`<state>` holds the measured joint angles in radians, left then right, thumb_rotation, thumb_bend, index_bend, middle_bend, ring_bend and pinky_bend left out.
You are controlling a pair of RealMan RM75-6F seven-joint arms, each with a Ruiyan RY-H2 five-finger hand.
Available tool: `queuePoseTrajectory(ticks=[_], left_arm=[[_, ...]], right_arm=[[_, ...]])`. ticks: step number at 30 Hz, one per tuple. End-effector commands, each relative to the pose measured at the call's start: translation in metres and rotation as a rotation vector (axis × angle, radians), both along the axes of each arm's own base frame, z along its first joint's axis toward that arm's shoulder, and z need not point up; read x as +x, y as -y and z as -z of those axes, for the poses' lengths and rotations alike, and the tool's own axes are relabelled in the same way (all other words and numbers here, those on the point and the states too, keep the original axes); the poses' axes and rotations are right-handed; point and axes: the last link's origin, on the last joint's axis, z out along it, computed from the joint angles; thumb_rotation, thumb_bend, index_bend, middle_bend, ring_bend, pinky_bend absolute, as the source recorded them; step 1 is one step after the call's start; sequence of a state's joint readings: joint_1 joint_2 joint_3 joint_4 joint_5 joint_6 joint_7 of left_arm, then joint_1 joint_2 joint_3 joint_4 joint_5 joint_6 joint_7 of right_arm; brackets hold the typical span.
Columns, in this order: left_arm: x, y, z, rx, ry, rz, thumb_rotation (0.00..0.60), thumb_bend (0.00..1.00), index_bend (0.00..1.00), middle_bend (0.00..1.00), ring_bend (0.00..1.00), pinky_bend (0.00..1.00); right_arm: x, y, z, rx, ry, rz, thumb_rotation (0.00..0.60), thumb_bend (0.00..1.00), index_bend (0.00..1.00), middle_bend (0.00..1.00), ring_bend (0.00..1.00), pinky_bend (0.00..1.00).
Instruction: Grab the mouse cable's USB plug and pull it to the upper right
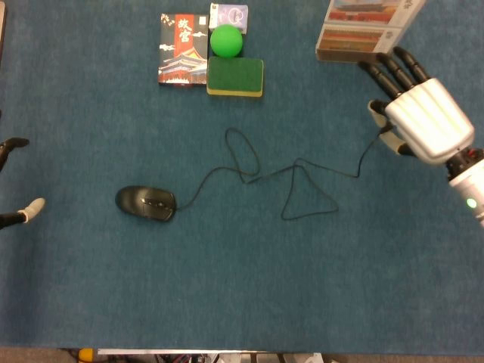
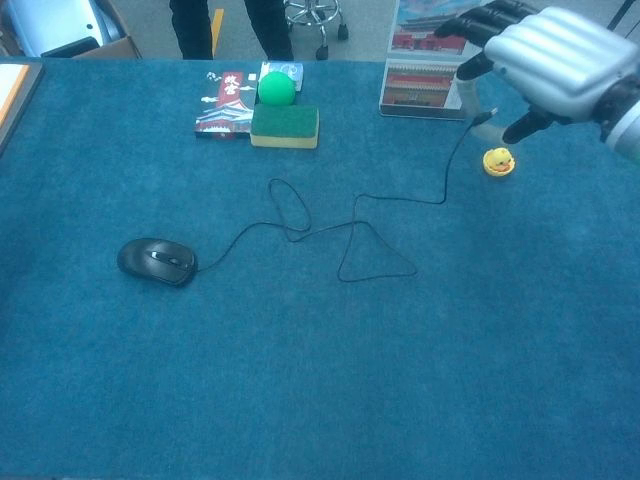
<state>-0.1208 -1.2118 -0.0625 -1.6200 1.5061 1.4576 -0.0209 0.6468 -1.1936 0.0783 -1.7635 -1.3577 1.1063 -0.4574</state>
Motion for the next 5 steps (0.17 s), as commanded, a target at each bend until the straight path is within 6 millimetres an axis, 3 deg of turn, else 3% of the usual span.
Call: queuePoseTrajectory(ticks=[1, 5], left_arm=[[0.0034, -0.0004, 0.0016, -0.005, -0.003, 0.005, 0.6, 0.02, 0.25, 0.0, 0.0, 0.0], [0.0059, -0.0001, 0.0008, -0.003, -0.009, 0.007, 0.6, 0.02, 0.25, 0.0, 0.0, 0.0]], right_arm=[[-0.0023, -0.0031, -0.0035, -0.007, 0.007, 0.003, 0.6, 0.3, 0.71, 0.1, 0.0, 0.01], [-0.0044, -0.0056, -0.0065, -0.016, 0.014, 0.003, 0.6, 0.3, 0.71, 0.1, 0.0, 0.01]])
